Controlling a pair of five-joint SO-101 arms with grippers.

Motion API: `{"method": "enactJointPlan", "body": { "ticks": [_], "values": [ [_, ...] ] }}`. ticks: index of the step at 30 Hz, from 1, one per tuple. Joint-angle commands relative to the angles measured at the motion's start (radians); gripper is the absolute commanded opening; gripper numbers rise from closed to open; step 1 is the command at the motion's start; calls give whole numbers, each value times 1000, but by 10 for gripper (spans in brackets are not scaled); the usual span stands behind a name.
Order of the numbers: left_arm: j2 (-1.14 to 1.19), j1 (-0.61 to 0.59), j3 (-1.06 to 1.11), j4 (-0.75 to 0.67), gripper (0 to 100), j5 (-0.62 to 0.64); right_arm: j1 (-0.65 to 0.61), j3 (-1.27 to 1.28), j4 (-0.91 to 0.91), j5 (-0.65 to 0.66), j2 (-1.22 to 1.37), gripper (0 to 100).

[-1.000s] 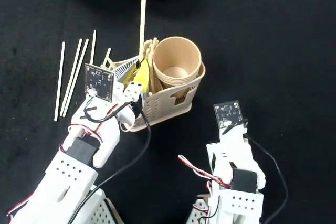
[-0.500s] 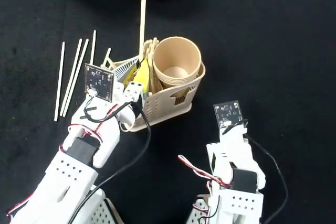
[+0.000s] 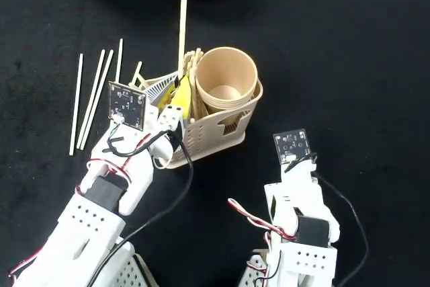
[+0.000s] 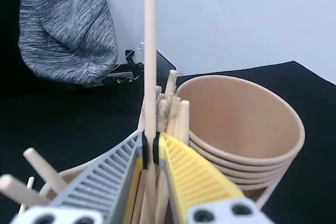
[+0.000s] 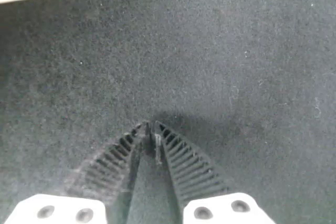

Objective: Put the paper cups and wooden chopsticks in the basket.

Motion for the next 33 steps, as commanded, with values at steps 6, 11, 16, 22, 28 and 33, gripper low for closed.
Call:
{"method": "enactJointPlan", "body": {
  "ticks": [6, 11, 16, 22, 28, 33],
  "values": [
    [2, 41, -38, 72, 30, -25, -11, -4, 5, 6, -70, 13],
    [2, 41, -38, 72, 30, -25, -11, -4, 5, 6, -70, 13],
    [2, 41, -38, 72, 30, -25, -11, -4, 5, 6, -70, 13],
    [2, 41, -38, 75, 30, -28, -11, -4, 5, 6, -70, 13],
    [2, 41, -38, 77, 30, -29, -11, -4, 5, 6, -70, 13],
    [2, 41, -38, 77, 30, -31, -11, -4, 5, 6, -70, 13]
  ]
}}
